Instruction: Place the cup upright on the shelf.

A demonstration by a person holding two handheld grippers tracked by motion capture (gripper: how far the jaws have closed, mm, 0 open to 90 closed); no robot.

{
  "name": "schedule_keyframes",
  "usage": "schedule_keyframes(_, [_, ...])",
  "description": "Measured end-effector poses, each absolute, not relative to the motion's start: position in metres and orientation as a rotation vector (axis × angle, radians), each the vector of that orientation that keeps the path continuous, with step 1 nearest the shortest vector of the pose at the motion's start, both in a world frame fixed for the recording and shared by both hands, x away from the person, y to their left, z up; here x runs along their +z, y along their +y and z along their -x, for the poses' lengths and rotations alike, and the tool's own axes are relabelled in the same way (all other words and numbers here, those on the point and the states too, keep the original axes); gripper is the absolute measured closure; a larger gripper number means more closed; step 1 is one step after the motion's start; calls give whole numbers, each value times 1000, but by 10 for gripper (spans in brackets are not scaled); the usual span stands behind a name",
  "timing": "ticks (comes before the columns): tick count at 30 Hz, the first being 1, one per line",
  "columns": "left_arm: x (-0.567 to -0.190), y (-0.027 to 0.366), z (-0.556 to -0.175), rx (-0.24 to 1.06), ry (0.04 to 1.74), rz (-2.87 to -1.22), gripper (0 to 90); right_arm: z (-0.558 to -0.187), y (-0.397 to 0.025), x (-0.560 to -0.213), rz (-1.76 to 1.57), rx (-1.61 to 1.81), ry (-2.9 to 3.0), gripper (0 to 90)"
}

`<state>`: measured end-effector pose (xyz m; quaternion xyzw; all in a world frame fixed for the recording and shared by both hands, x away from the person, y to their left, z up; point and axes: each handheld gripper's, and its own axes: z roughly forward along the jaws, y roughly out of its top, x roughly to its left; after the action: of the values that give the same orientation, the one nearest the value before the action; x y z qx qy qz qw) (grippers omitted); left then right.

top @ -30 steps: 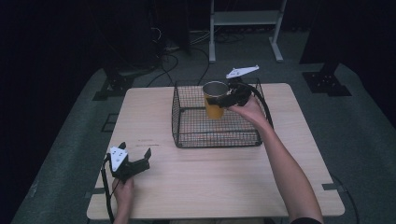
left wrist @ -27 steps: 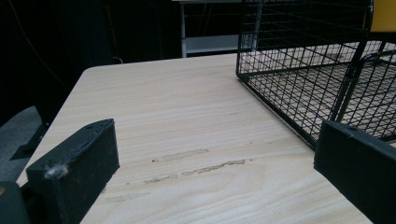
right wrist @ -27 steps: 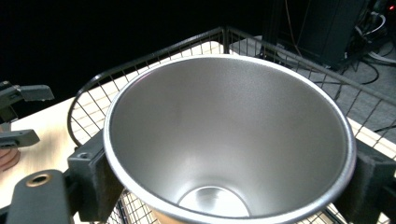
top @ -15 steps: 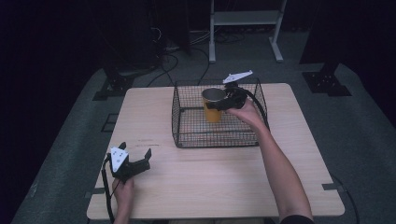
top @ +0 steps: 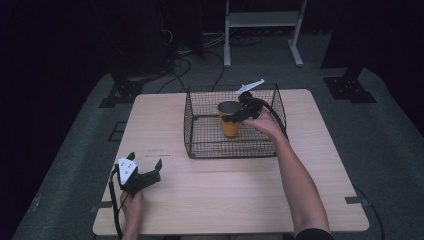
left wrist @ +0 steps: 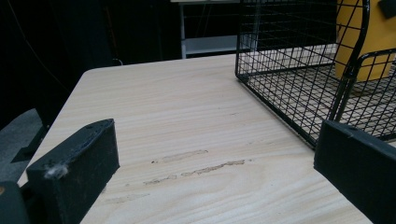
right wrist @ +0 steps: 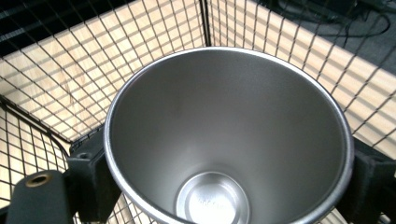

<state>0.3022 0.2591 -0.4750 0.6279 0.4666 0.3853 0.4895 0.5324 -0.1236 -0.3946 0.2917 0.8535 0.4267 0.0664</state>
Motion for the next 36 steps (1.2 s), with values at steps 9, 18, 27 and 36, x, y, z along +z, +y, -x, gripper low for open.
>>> schedule_keyframes(9, [-475,259,-302,936,1133,-1526,0,-530,-113,-402,-817,1226,2592,120])
schedule_keyframes(18, [-475,259,-302,937,1132,-1525,0,-527,-111,-401,-796,1193,2607,115])
schedule_keyframes(27, [-475,259,-302,937,1132,-1528,0,-523,-107,-399,-767,1187,2599,104])
schedule_keyframes(36, [-475,259,-302,938,1130,-1528,0,-520,-105,-398,-748,1186,2599,78])
